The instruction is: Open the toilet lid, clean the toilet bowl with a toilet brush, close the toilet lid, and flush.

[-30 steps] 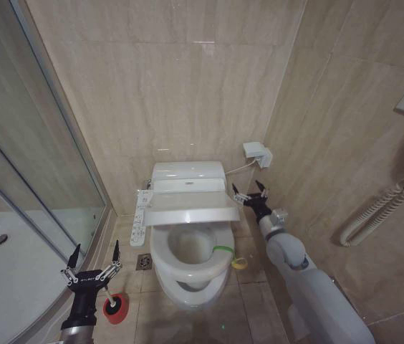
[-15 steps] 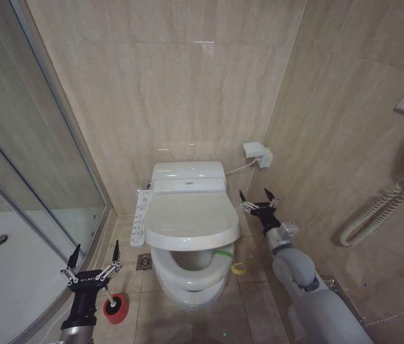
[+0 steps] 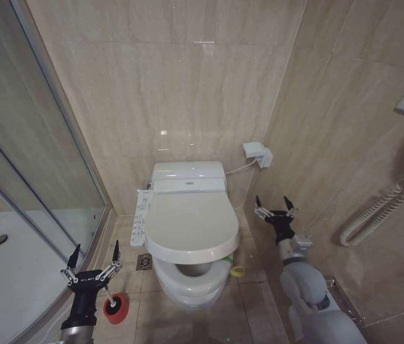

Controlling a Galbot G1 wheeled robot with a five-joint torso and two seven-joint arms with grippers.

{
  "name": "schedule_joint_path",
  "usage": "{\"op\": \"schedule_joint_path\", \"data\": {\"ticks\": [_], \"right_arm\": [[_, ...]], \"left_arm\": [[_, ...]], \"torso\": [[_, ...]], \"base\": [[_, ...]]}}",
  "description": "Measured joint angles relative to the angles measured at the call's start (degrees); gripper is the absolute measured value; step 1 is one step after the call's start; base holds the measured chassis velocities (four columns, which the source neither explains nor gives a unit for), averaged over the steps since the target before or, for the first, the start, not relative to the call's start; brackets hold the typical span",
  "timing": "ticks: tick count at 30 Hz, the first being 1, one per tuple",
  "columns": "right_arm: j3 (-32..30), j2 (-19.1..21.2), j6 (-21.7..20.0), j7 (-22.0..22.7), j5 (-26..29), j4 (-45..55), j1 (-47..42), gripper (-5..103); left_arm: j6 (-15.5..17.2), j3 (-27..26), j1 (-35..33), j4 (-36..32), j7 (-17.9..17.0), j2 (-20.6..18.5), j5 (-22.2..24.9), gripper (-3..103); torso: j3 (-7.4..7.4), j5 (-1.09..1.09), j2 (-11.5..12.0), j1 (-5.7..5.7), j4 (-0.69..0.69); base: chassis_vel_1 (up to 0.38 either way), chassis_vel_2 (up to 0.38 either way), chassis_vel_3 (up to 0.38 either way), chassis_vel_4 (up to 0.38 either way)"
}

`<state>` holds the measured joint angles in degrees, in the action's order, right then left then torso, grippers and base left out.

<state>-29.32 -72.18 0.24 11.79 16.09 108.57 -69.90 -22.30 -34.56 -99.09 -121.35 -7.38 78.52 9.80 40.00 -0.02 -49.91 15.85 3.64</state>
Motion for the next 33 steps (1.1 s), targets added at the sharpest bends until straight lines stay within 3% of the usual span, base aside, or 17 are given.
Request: {"op": "schedule_joint_path", "data": {"ticks": [20,33], "right_arm": [[-1.02,-0.43,-1.0,0.54,0.05,9.59,-8.37,100],[-3.69,-0.76,0.61,0.04,-0.24,12.22,-11.84,100]], "left_arm": [[0.0,0.0,0.0,0.0,0.0,0.0,0.0,100],[0.0,0.0,0.0,0.0,0.0,0.0,0.0,100]], "torso": [[0.0,0.0,0.0,0.0,0.0],[0.0,0.0,0.01,0.0,0.0]], "base": [[0.0,0.0,0.0,0.0],[0.0,0.0,0.0,0.0]]}}
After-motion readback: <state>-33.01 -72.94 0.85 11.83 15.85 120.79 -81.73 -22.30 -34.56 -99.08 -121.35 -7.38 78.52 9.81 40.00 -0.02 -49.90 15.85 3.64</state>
